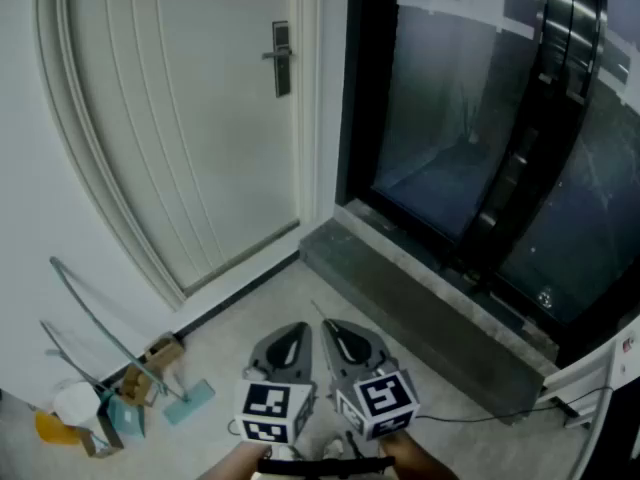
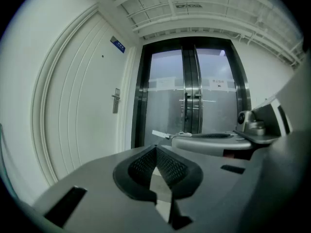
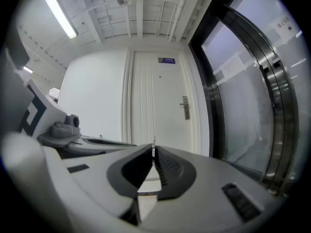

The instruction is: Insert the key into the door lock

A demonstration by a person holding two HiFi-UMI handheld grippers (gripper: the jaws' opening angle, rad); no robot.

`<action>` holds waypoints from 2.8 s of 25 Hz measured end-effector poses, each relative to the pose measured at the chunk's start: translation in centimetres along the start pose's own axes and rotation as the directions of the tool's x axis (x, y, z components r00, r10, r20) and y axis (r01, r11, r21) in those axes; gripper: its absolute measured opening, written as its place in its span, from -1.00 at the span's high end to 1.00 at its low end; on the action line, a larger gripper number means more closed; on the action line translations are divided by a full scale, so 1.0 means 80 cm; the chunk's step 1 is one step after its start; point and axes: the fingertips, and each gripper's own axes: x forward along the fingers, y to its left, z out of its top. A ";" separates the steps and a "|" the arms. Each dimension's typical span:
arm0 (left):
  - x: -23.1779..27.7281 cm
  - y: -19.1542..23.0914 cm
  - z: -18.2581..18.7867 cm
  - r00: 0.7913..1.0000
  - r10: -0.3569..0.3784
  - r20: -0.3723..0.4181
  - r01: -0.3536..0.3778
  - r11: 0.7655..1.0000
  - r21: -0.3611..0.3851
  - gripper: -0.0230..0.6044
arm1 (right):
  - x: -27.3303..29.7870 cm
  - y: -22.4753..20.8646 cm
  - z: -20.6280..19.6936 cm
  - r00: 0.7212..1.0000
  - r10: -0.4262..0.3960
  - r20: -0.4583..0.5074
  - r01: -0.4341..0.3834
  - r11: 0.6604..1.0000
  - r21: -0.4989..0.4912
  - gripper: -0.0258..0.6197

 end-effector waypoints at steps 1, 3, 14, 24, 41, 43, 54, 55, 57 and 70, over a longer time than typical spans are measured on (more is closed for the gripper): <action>-0.002 0.000 0.000 1.000 0.000 0.001 0.000 1.000 0.000 0.92 | 0.000 0.002 -0.001 1.000 0.003 -0.006 -0.003 1.000 -0.005 0.85; -0.004 0.002 -0.001 1.000 0.000 0.002 0.000 1.000 0.000 0.92 | 0.000 0.007 -0.003 1.000 0.007 -0.012 -0.007 1.000 -0.006 0.85; -0.008 -0.002 -0.004 1.000 -0.011 -0.009 0.011 1.000 0.018 0.92 | -0.004 0.006 -0.007 1.000 0.003 -0.021 -0.004 0.999 -0.053 0.85; -0.004 -0.012 0.003 1.000 -0.003 0.001 0.003 0.999 0.045 0.92 | -0.007 0.001 0.000 1.000 0.007 0.013 -0.006 1.000 -0.028 0.85; 0.034 -0.069 -0.003 1.000 0.019 -0.018 -0.018 0.997 0.075 0.92 | -0.038 -0.052 -0.008 0.999 0.047 0.003 -0.047 0.999 0.004 0.85; 0.040 -0.077 -0.003 1.000 0.021 -0.018 -0.020 0.997 0.074 0.92 | -0.041 -0.060 -0.010 0.999 0.050 -0.001 -0.050 0.999 0.001 0.85; 0.070 -0.073 -0.005 0.999 0.023 -0.028 -0.020 0.997 0.074 0.92 | -0.022 -0.083 -0.014 0.999 0.051 -0.014 -0.051 0.999 -0.005 0.85; 0.074 -0.071 -0.005 0.999 0.021 -0.028 -0.019 0.997 0.075 0.92 | -0.018 -0.084 -0.015 0.998 0.051 -0.022 -0.051 0.999 -0.011 0.85; 0.083 -0.064 -0.004 0.999 0.018 -0.027 -0.016 0.997 0.074 0.92 | -0.008 -0.087 -0.017 0.998 0.047 -0.033 -0.048 0.999 -0.018 0.85; 0.144 0.041 0.014 0.999 -0.036 -0.030 0.037 0.999 0.030 0.92 | 0.109 -0.094 -0.008 0.998 -0.025 -0.064 0.022 0.999 -0.045 0.85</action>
